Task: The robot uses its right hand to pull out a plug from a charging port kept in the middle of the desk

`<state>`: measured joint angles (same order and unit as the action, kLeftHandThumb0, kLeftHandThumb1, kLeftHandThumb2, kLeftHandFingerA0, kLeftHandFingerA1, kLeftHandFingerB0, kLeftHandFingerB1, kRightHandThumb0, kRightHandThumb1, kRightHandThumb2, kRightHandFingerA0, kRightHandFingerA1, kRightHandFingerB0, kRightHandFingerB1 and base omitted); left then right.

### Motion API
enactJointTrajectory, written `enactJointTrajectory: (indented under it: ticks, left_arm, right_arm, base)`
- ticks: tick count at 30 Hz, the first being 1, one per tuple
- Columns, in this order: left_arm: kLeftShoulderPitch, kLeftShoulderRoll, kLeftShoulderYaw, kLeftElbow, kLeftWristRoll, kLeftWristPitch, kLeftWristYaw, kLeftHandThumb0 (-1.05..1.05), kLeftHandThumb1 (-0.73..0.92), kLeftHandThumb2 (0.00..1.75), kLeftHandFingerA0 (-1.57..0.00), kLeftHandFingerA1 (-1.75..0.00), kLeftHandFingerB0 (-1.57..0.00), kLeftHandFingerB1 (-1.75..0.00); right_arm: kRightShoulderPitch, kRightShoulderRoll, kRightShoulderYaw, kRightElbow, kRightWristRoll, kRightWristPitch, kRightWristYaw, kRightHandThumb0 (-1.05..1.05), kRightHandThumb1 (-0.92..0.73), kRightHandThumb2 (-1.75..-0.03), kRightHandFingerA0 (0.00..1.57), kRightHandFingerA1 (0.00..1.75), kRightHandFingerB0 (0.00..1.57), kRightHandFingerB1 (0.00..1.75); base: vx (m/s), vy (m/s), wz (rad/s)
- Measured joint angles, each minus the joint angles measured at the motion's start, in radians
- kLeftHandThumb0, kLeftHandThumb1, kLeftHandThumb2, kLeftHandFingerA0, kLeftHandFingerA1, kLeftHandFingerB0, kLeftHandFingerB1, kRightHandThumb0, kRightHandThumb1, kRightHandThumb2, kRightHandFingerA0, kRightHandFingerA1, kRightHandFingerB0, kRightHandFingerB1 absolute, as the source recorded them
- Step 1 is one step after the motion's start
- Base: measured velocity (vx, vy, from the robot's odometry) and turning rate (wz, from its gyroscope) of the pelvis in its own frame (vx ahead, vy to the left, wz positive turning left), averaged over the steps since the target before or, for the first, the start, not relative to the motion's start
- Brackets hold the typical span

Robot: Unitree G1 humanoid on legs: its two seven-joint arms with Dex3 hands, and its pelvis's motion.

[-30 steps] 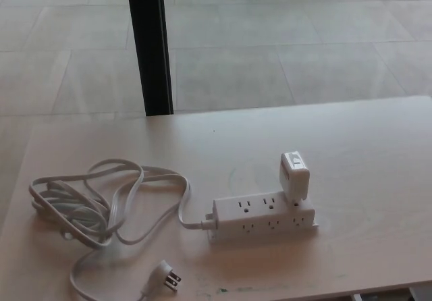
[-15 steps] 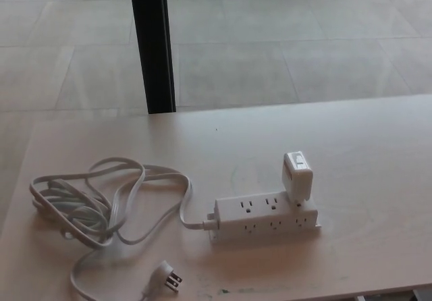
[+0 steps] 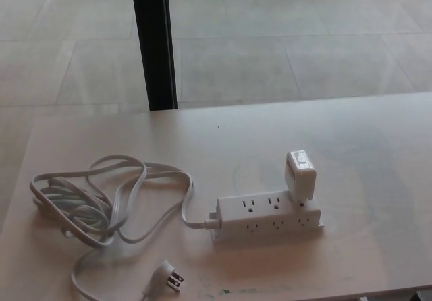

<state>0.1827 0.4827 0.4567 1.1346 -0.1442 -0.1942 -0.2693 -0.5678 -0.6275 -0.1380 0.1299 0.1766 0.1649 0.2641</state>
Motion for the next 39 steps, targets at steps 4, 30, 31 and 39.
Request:
enactJointTrajectory:
  ticks: [4,30,31,39]
  left_arm:
    - [-0.004,0.000,0.005,0.000,-0.002,0.000,-0.005,-0.78,0.92,0.73,-0.55,-0.48,-0.32,-0.37]
    - [-0.017,0.022,0.021,-0.016,-0.031,0.000,-0.011,-0.77,0.77,1.12,-0.48,-0.59,-0.26,-0.50]
    - [-0.018,0.023,0.021,-0.015,-0.032,0.000,-0.013,-0.79,0.92,0.71,-0.58,-0.49,-0.34,-0.37]
    - [-0.029,0.028,0.010,0.006,-0.032,0.000,-0.014,-0.80,0.92,0.71,-0.58,-0.49,-0.34,-0.37]
  right_arm:
    - [-0.091,0.015,0.151,-0.011,-0.039,0.048,0.030,-0.85,-0.60,-0.61,0.95,1.40,0.24,0.33]
    - [-0.375,0.092,0.637,0.173,-0.396,0.118,0.155,-0.86,-0.70,-0.61,0.80,1.65,0.22,0.34]
    - [-0.378,0.096,0.638,0.179,-0.405,0.117,0.158,-0.86,-0.55,-0.92,0.75,1.19,0.15,0.44]
    - [-0.417,0.154,0.651,0.244,-0.481,0.109,0.177,-0.91,-0.67,-0.66,0.85,1.63,0.22,0.35]
  base:
    - [0.00,0.000,0.00]
    - [0.00,0.000,0.00]
    - [0.00,0.000,0.00]
    - [0.00,0.000,0.00]
